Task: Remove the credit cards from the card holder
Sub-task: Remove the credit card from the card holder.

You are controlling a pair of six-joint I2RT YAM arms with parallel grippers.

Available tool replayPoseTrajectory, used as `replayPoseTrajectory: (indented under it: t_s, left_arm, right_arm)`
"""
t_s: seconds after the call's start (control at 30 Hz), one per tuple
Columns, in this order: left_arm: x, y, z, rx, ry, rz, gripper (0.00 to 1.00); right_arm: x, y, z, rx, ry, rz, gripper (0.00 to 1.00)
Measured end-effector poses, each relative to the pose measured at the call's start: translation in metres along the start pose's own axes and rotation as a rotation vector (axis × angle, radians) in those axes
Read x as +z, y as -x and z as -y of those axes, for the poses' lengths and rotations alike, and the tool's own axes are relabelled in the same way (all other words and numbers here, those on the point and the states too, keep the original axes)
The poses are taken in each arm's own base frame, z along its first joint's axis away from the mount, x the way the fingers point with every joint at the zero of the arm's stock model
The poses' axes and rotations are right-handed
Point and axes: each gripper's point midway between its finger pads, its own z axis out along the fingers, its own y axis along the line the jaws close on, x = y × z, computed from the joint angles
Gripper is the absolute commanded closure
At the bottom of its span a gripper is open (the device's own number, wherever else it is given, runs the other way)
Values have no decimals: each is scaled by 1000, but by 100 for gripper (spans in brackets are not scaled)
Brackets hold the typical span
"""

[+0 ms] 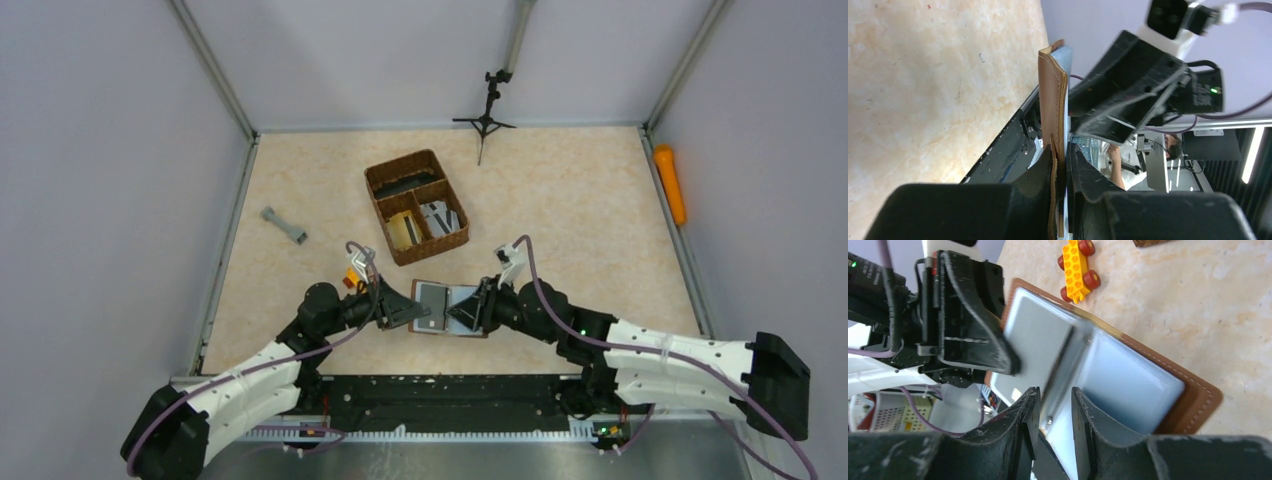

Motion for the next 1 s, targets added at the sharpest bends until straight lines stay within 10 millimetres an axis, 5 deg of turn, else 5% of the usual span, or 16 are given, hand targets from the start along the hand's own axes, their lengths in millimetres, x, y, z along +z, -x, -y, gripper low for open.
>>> replayPoseTrajectory:
  t_s: [0.17, 0.57, 1.0]
  left_arm:
    - [-1, 0, 8, 4, -40, 0, 100]
    - [-4, -2, 27, 31, -120, -15, 100]
    - [-4, -4, 35, 49, -156, -26, 100]
  right_arm:
    - [-1, -3, 10, 103, 49, -2, 76]
    - [-7, 1, -18, 204, 222, -7, 88]
    - [-12, 5, -23, 300, 316, 7, 83]
